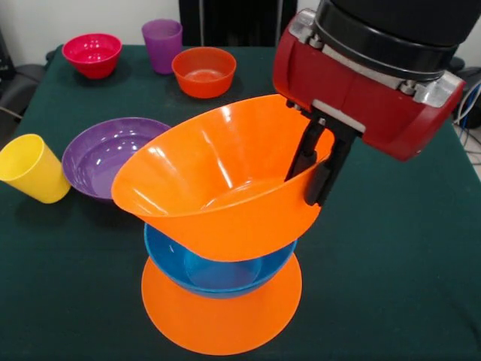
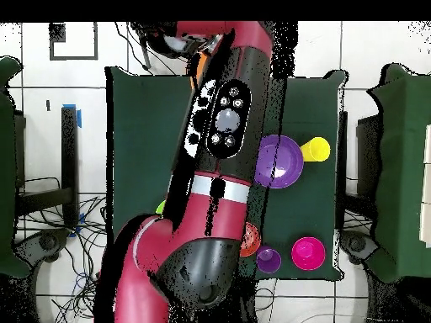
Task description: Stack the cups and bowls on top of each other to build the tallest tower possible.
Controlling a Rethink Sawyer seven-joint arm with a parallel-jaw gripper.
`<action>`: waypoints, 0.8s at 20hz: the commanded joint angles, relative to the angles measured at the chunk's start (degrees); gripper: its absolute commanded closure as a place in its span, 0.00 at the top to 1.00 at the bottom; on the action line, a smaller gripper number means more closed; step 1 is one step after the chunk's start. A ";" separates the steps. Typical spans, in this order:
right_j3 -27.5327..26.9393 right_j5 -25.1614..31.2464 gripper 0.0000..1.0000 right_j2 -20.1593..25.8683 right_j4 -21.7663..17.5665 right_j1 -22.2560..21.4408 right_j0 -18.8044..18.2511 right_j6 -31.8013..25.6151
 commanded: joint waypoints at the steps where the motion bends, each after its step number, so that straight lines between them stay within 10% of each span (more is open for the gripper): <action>1: 4.80 0.35 0.00 0.86 -0.60 0.08 0.67 8.74; 16: 7.67 -4.11 0.00 -0.66 -5.30 0.71 1.56 8.57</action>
